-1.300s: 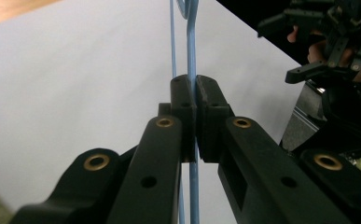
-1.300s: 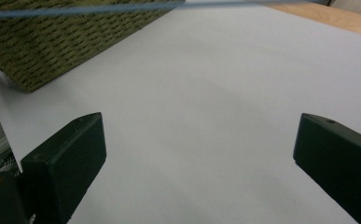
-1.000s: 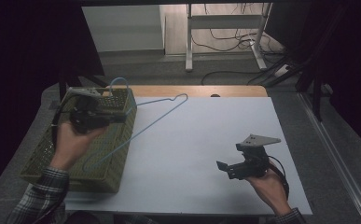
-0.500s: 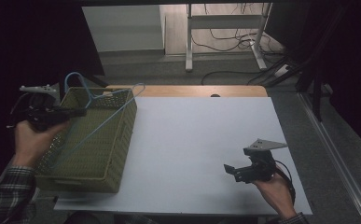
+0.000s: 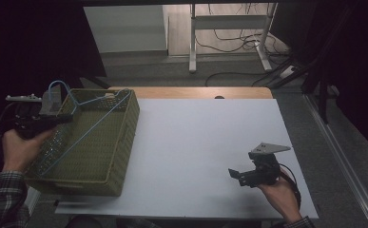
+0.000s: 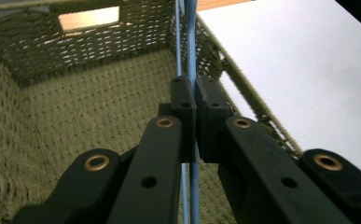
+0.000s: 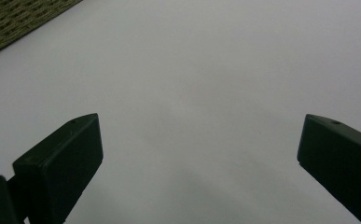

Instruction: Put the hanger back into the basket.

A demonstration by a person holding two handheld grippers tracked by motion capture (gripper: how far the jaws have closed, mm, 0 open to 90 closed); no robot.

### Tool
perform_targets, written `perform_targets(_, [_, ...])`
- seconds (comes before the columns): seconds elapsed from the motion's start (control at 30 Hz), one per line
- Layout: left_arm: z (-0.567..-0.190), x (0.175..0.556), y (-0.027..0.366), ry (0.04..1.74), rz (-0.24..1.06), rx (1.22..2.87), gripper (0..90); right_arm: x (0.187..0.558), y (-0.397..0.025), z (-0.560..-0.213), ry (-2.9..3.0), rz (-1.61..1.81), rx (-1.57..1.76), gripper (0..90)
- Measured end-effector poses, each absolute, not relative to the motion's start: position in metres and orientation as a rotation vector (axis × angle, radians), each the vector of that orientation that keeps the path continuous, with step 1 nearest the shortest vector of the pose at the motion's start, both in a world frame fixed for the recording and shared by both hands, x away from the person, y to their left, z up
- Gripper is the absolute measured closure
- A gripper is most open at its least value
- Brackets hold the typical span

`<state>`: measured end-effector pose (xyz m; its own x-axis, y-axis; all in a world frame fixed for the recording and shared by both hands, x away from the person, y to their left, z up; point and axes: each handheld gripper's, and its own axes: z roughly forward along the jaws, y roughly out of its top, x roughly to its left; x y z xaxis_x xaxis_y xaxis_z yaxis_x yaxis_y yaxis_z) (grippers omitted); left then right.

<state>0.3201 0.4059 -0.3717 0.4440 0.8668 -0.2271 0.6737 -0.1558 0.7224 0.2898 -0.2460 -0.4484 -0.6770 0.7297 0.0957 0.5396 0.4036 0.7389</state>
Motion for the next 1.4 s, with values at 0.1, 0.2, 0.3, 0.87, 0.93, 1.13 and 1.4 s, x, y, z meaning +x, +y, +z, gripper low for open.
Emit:
perform_targets(0.1, [-0.379,0.321,0.411,1.312,0.29,1.889,87.9,0.29,-0.246,-0.45,2.424,1.132,1.119,0.0])
perform_targets(0.2, [-0.391,0.324,0.414,1.332,0.278,1.885,87.9,0.29,-0.245,-0.451,2.43,1.125,1.117,0.0])
perform_targets(0.3, [-0.404,0.328,0.414,1.349,0.256,1.875,87.9,0.29,-0.244,-0.452,2.435,1.114,1.111,0.0])
perform_targets(0.87, [-0.45,0.339,0.406,1.569,0.383,1.944,64.0,0.289,-0.243,-0.46,2.461,1.052,1.09,0.0])
perform_targets(0.93, [-0.443,0.334,0.402,1.555,0.439,1.933,49.2,0.289,-0.243,-0.459,2.459,1.055,1.082,0.0])
perform_targets(1.13, [-0.428,0.319,0.387,1.417,0.43,1.919,30.2,0.288,-0.243,-0.456,2.451,1.065,1.076,0.0])
perform_targets(1.4, [-0.418,0.304,0.367,1.293,0.36,1.89,19.7,0.285,-0.246,-0.454,2.444,1.076,1.071,0.0])
